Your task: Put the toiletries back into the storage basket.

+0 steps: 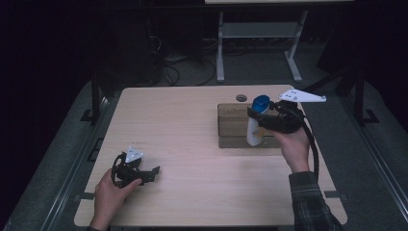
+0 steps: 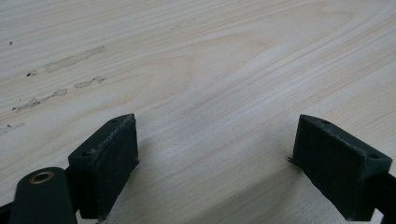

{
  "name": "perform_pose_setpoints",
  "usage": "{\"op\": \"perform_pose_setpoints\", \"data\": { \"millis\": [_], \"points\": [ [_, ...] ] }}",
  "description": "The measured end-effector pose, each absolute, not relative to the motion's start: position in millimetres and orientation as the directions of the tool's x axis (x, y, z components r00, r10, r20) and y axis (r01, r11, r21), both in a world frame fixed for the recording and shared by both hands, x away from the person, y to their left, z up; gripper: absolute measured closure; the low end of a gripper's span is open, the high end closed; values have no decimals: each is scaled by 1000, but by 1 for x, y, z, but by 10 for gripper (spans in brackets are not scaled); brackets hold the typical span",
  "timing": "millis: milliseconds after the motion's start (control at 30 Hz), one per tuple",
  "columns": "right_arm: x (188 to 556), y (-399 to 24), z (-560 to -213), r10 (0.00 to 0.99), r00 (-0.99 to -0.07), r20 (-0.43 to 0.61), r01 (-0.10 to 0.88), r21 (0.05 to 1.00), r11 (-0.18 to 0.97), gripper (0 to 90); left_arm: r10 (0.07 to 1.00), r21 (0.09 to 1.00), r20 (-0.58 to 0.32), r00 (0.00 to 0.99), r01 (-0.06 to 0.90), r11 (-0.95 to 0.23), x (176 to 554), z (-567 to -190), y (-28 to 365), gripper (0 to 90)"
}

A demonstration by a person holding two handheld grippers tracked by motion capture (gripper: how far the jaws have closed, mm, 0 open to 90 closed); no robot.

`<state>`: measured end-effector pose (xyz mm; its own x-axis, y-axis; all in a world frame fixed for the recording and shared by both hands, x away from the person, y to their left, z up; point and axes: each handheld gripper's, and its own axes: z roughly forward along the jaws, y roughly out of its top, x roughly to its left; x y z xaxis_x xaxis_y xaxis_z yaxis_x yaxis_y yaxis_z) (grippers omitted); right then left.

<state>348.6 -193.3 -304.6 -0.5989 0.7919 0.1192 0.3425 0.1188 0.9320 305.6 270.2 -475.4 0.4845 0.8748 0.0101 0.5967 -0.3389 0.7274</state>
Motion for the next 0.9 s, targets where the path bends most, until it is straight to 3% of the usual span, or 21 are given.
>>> {"op": "perform_pose_setpoints", "data": {
  "millis": [900],
  "points": [
    [396, -155, -322, 781, -612, 129, 331, 938, 104, 366, 872, 727, 13, 490, 594, -345, 306, -475, 270, 129]
  ]
}}
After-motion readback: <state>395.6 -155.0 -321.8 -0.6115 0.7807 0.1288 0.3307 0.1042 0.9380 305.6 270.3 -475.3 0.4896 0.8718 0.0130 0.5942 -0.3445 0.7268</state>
